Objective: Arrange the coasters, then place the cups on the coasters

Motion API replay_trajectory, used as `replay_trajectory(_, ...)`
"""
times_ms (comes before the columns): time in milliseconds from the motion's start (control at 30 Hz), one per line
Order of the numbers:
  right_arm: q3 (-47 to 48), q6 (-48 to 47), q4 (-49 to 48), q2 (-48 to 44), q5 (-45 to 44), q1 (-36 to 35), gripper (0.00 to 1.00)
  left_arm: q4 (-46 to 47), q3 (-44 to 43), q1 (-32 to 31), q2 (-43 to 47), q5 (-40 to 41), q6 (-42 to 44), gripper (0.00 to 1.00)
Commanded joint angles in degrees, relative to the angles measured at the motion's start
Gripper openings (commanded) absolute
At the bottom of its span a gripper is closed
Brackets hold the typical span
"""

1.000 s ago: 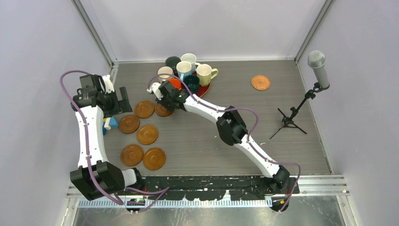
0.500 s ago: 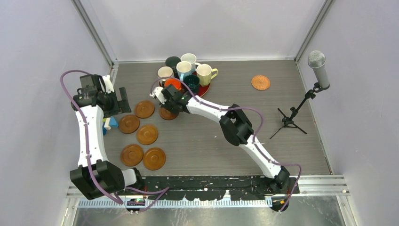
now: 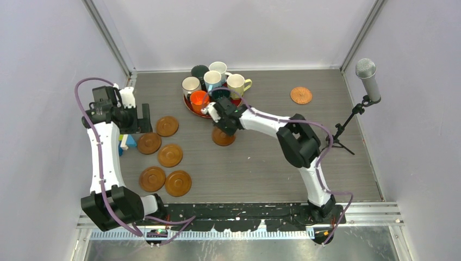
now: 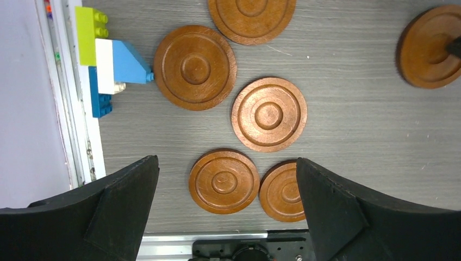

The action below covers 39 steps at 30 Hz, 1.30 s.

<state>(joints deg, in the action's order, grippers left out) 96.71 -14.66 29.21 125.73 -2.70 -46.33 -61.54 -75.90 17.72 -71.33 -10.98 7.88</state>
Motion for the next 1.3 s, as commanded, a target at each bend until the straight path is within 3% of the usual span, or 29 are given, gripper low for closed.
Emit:
replay_trajectory(0,-7.9,1.8,4.7,-3.6,-2.1,6.1,0.20,-0.7,-0.4,0.2,0.1,-6.1,6.4,1.00)
replay_trajectory(167,-9.7,0.6,4.7,-4.6,-4.0,15.3,0.19,-1.4,-1.6,0.1,-1.0,-10.4,8.1,1.00)
replay_trajectory(500,-3.5,-3.5,5.8,-0.8,-5.2,29.0,0.19,-2.5,-3.8,0.0,-4.7,-12.9,8.1,1.00)
replay_trajectory(767,1.2,-6.0,5.8,2.9,-6.5,34.1,0.19,-2.7,-5.4,-0.3,-6.7,-13.1,7.6,1.00)
replay_trajectory(1267,4.4,-7.8,5.8,5.2,-8.3,35.8,0.19,-3.5,-5.4,-0.9,-8.4,-10.9,8.8,1.00)
